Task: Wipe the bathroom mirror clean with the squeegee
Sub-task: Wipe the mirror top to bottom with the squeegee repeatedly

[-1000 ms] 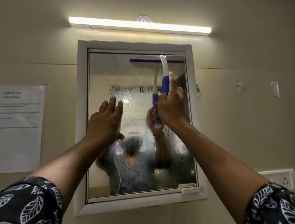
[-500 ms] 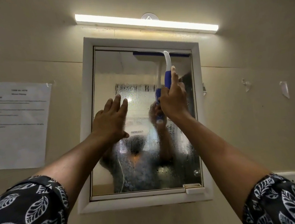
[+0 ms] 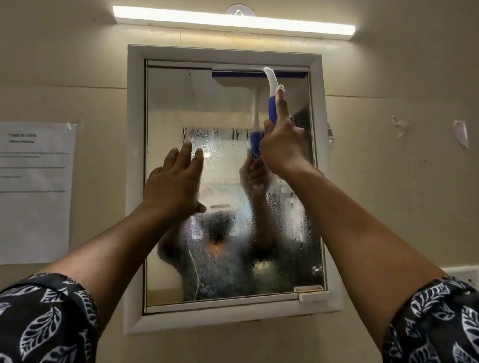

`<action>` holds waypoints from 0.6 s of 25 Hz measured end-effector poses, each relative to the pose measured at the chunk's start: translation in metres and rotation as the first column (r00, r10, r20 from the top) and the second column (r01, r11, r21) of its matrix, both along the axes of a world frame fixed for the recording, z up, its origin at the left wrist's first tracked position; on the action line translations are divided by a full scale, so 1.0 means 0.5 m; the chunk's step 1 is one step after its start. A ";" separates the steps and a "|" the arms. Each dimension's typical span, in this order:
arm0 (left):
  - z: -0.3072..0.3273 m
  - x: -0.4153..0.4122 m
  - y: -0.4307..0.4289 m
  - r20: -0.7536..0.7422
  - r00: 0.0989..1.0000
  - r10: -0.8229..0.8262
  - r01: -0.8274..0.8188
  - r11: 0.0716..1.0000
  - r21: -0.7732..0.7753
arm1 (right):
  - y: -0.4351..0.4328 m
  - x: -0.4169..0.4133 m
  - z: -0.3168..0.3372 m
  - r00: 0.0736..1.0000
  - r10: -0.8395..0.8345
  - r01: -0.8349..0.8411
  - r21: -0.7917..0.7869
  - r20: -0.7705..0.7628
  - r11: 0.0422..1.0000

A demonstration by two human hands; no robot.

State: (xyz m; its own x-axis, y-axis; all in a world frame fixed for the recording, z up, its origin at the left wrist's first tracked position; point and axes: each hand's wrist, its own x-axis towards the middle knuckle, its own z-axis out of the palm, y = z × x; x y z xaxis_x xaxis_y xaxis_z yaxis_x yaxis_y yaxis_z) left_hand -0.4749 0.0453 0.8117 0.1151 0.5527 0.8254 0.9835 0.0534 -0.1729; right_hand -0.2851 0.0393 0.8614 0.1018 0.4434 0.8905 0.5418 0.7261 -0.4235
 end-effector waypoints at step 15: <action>0.003 0.006 -0.008 0.027 1.000 -0.006 0.007 0.999 -0.032 | -0.051 0.014 -0.068 0.999 -0.031 0.034 -0.167 0.020 0.985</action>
State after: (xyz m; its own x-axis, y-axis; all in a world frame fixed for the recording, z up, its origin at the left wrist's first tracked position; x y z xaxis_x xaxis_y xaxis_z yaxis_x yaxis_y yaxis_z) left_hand -0.4718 0.0412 0.8132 0.0968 0.5783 0.8100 0.9881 0.0418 -0.1479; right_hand -0.2779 0.0136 0.8275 0.1037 0.5832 0.8057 0.5723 0.6275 -0.5279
